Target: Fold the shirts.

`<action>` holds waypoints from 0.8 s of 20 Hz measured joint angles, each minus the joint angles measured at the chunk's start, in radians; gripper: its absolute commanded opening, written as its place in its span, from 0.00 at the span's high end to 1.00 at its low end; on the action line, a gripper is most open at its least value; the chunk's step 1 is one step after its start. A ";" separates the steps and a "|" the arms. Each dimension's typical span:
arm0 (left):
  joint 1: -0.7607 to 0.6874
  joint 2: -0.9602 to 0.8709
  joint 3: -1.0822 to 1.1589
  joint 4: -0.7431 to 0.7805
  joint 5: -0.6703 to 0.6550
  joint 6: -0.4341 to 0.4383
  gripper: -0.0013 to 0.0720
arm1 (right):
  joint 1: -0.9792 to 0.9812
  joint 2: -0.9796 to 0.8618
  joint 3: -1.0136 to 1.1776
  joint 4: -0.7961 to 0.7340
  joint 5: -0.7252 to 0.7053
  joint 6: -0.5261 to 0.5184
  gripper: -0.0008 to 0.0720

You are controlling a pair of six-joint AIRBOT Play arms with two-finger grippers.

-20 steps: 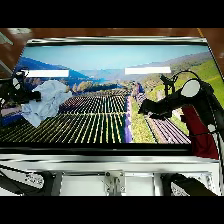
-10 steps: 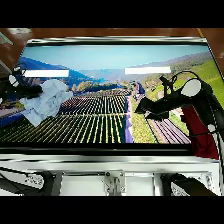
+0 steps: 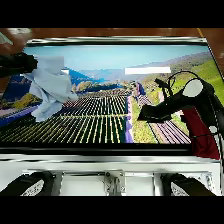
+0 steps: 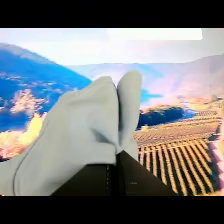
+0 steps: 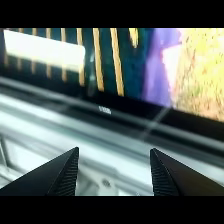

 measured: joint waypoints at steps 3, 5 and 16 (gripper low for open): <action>-0.169 0.077 -0.018 -0.006 -0.052 -0.060 0.93 | 0.000 0.024 0.000 -0.074 0.106 -0.043 0.21; -0.282 0.088 -0.060 -0.006 -0.053 -0.098 0.93 | 0.000 0.048 0.000 -0.137 0.148 -0.059 0.21; -0.653 -0.171 -0.294 -0.027 0.170 -0.325 0.02 | 0.000 0.119 0.000 -0.309 0.182 -0.037 0.21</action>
